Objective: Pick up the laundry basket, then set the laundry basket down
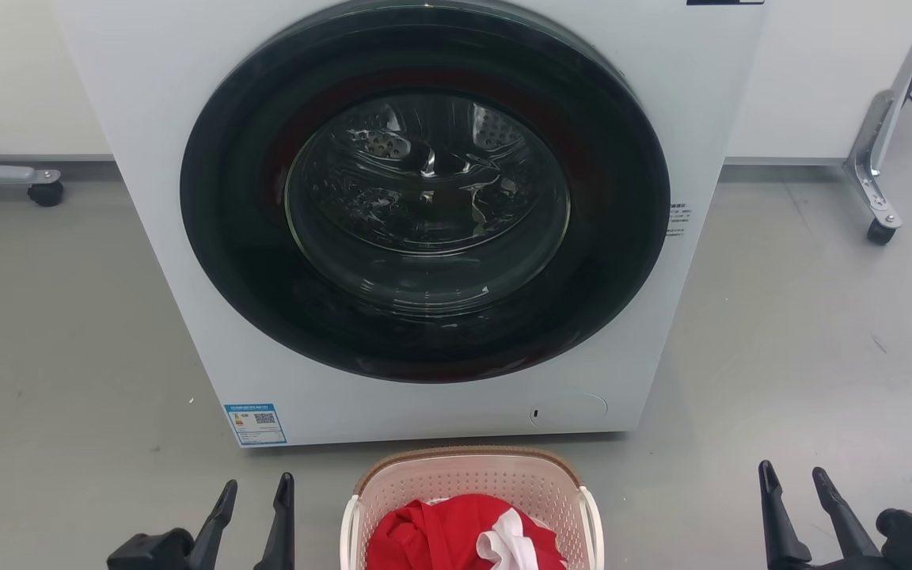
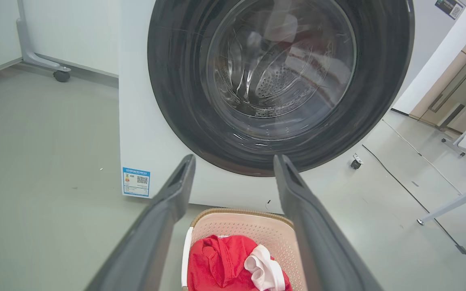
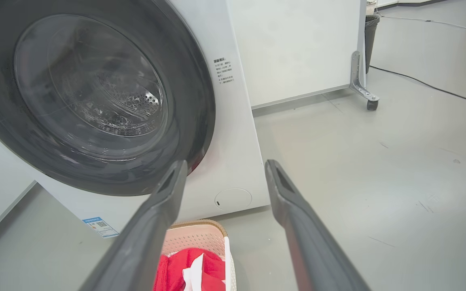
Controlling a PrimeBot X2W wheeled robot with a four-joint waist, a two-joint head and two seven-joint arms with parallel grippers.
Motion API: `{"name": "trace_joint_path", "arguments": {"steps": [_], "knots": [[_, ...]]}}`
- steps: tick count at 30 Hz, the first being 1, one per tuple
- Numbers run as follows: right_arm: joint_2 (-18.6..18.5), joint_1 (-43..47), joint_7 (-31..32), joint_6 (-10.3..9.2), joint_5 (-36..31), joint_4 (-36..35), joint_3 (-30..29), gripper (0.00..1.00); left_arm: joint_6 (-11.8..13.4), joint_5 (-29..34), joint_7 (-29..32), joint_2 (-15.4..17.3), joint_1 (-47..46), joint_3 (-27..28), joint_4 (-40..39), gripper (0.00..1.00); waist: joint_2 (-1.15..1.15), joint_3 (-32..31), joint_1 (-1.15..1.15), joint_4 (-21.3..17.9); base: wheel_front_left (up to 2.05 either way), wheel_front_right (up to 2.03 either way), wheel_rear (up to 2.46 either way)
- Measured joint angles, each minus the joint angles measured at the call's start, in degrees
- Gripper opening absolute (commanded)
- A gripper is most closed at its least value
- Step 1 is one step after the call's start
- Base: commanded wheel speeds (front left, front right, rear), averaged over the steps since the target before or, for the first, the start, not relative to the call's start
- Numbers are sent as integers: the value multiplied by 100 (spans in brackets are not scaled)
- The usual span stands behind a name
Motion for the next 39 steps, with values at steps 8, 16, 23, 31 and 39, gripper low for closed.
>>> {"name": "trace_joint_path", "arguments": {"steps": [8,16,23,31,39], "knots": [[-57,31,-157,-105,-593,70,172,100,124,568,-170,10,12,-104,12,100,0,-19,0,-9,0,0,0],[-130,69,-330,-208,-1114,190,301,100,230,1053,-324,13,117,-180,86,100,0,-33,0,-4,0,0,0],[-160,144,-460,-308,-1648,254,424,100,331,1471,-468,15,133,-267,143,100,1,-40,0,19,0,0,0],[-167,143,-512,-354,-1769,289,415,100,378,1657,-522,7,172,-263,201,100,1,-41,0,33,0,0,0],[-166,144,-512,-356,-1768,299,391,100,378,1658,-522,-9,209,-238,253,100,1,-39,0,27,0,0,0]]}}
